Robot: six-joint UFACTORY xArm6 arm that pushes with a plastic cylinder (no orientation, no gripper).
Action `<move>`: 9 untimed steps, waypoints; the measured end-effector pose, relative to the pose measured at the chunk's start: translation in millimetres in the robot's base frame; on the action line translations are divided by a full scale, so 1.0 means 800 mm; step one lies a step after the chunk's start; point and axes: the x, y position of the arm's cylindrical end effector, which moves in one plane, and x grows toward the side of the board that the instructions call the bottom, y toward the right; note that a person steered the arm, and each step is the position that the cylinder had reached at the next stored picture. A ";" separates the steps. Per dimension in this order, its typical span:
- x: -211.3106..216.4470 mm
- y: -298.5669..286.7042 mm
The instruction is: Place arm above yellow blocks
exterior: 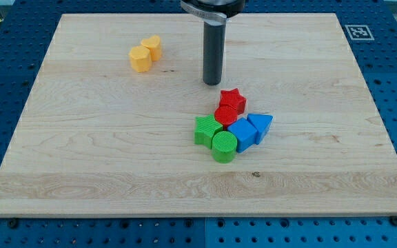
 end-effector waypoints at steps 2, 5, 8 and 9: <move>0.040 0.008; -0.106 0.010; -0.164 -0.047; -0.182 -0.069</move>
